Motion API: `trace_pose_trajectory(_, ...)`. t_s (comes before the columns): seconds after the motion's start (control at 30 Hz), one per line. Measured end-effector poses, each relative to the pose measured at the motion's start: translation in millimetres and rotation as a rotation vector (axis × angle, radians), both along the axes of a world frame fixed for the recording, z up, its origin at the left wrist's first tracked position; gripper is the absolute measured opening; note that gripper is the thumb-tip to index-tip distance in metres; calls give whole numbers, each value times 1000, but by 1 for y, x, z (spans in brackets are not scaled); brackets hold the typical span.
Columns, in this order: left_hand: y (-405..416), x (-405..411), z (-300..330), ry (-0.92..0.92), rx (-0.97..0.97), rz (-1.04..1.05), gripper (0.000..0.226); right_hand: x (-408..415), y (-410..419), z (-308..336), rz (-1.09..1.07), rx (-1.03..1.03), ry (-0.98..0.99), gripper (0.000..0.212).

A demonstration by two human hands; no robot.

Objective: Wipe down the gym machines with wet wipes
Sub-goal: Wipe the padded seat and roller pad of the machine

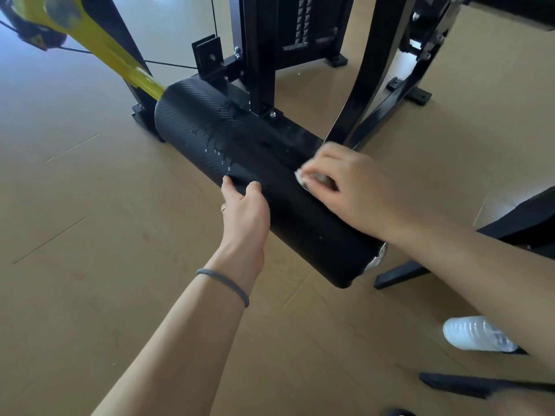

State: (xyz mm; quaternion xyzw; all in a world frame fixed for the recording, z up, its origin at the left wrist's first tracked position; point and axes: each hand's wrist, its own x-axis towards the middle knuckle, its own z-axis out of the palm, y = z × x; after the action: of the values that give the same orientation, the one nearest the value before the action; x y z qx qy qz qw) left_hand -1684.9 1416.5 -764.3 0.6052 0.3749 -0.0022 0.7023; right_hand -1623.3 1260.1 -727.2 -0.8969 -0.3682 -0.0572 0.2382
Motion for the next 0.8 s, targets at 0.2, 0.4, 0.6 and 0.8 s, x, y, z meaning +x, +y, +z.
trace_pose_trajectory(0.2, 2, 3, -4, -3, 31, 2, 66, 39, 47, -4, 5, 19, -12, 21)
trace_pose_trajectory(0.4, -2, 5, -13, 7, 19, -35, 72, -10, -61, -6, -158, -44, 44, 13)
trace_pose_trajectory(0.6, 0, 8, -20, -10, 37, -30, 78, 42, 25, -6, -102, 34, 84, 18)
trace_pose_trajectory(0.8, 2, 12, -26, -7, 65, 6, 72, 37, 1, -9, -149, 10, 111, 18)
